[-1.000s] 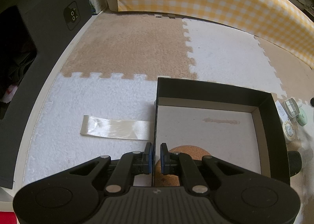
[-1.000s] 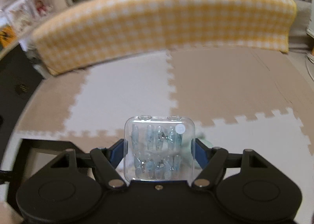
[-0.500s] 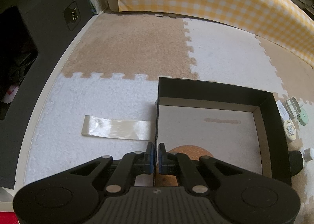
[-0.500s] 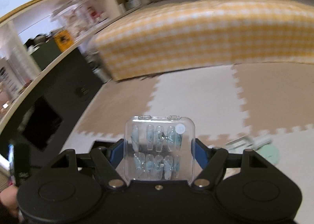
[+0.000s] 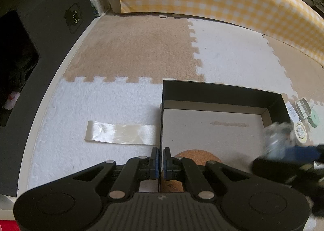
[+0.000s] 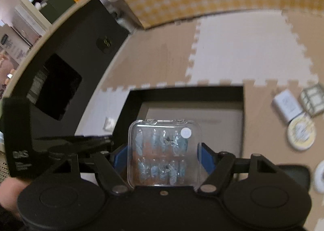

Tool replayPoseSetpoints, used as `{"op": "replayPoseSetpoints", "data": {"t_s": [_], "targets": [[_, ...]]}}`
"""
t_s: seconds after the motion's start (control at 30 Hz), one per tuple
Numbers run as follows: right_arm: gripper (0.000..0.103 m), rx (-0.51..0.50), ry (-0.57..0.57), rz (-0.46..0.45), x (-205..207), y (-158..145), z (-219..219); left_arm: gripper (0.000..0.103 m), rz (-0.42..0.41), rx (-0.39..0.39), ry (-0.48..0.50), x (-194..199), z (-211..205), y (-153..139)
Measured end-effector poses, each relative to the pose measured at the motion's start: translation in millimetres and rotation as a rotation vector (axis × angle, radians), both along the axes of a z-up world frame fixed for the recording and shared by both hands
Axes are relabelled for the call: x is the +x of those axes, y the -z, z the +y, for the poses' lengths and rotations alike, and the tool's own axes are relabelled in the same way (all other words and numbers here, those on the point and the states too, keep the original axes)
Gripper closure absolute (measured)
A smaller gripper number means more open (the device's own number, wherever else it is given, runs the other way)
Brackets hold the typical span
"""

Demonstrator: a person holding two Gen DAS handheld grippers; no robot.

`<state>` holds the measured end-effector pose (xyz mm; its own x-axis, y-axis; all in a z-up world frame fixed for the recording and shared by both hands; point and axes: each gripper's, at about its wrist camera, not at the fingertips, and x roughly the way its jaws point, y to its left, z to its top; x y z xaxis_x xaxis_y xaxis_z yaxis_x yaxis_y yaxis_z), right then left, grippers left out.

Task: Organize rigid objects
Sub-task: 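Carry the clear case with the right gripper over the black box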

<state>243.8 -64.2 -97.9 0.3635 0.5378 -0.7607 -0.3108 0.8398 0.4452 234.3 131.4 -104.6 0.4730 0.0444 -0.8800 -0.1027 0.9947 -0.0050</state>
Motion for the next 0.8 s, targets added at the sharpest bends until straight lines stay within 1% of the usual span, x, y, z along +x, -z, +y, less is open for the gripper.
{"op": "replayPoseSetpoints", "data": {"t_s": [0.03, 0.07, 0.17, 0.23, 0.33, 0.47, 0.5, 0.6, 0.73, 0.77, 0.8], "targets": [[0.029, -0.007, -0.001, 0.012, -1, 4, 4, 0.1, 0.0, -0.002, -0.001, 0, 0, 0], [0.029, -0.015, 0.002, 0.027, -2, 9, 9, 0.102, 0.001, -0.002, -0.003, 0, 1, 0], [0.029, -0.007, 0.036, 0.088, 0, 23, 13, 0.101, 0.0, -0.023, -0.012, 0, 4, -1], [0.029, -0.001, 0.046, 0.085, -1, 27, 16, 0.101, 0.0, -0.039, -0.018, 0, 6, -2], [0.029, 0.016, 0.06, 0.123, 3, 36, 15, 0.101, 0.003, -0.037, -0.015, 0, 6, -1], [0.028, 0.008, 0.024, 0.148, 4, 43, 19, 0.101, 0.004, -0.034, -0.01, 1, 6, -2], [0.024, 0.014, 0.018, 0.147, 4, 44, 22, 0.101, 0.004, -0.033, -0.01, 1, 6, -2], [0.019, 0.021, -0.024, 0.152, 3, 44, 26, 0.101, 0.005, -0.033, -0.009, 0, 7, -1], [0.019, -0.013, -0.039, 0.155, 1, 46, 28, 0.101, 0.005, -0.033, -0.009, 0, 7, -1], [0.021, -0.012, -0.035, 0.16, 2, 46, 27, 0.101, 0.005, -0.033, -0.009, 0, 7, -1], [0.026, -0.007, -0.03, 0.167, 2, 46, 24, 0.101, 0.006, -0.032, -0.008, 1, 6, -1]]}}
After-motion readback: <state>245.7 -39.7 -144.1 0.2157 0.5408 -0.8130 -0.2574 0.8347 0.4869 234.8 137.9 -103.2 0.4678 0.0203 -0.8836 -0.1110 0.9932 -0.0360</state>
